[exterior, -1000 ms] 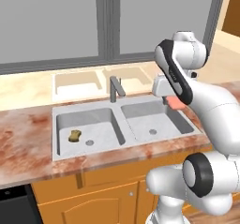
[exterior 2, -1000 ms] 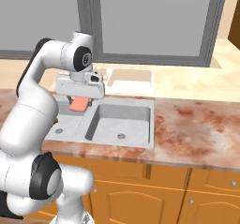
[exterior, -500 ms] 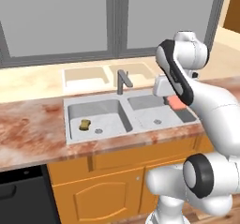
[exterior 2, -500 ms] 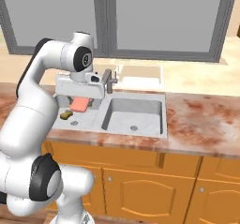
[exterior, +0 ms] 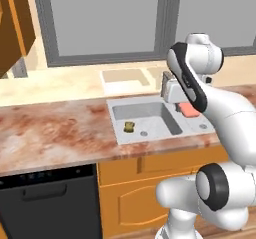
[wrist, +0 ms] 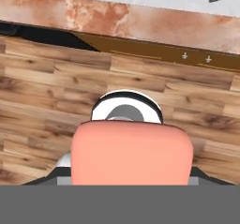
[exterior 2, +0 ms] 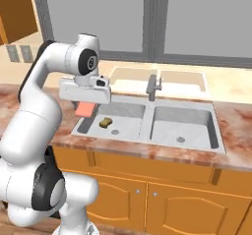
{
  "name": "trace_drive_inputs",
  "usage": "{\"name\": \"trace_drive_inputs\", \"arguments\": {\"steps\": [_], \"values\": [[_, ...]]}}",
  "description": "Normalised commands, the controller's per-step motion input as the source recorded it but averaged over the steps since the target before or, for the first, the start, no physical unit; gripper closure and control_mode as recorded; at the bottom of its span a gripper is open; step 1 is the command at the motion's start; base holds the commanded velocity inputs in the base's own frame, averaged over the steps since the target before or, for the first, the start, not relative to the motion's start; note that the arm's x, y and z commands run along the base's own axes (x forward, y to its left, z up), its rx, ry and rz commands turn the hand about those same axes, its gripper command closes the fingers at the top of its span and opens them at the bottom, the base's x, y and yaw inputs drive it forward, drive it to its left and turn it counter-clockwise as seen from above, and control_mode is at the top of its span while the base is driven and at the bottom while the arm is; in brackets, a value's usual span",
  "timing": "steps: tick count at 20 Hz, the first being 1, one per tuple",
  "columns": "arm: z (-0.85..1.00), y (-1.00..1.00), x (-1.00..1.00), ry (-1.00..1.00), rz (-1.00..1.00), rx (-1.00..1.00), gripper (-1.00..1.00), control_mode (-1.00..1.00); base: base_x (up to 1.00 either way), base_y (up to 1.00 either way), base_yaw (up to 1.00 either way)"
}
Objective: Pick up the sponge and bar soap from the sink, and place them back in the cabinet, and close the cabinet doors.
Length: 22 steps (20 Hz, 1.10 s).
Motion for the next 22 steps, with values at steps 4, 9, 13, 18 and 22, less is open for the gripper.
{"name": "trace_drive_inputs", "arguments": {"steps": [4, 9, 13, 18, 22], "values": [[0.00, 0.00, 0.00, 0.00, 0.00, 0.00, 1.00, 1.00, -0.49, 0.54, 0.11], [0.00, 0.00, 0.00, 0.00, 0.00, 0.00, 1.00, 1.00, -0.29, 0.31, 0.22], [0.00, 0.00, 0.00, 0.00, 0.00, 0.00, 1.00, 1.00, -0.18, 0.28, 0.28], [0.00, 0.00, 0.00, 0.00, 0.00, 0.00, 1.00, 1.00, -0.31, 0.27, 0.29], [0.00, 0.00, 0.00, 0.00, 0.00, 0.00, 1.00, 1.00, -0.41, 0.36, 0.32]]}}
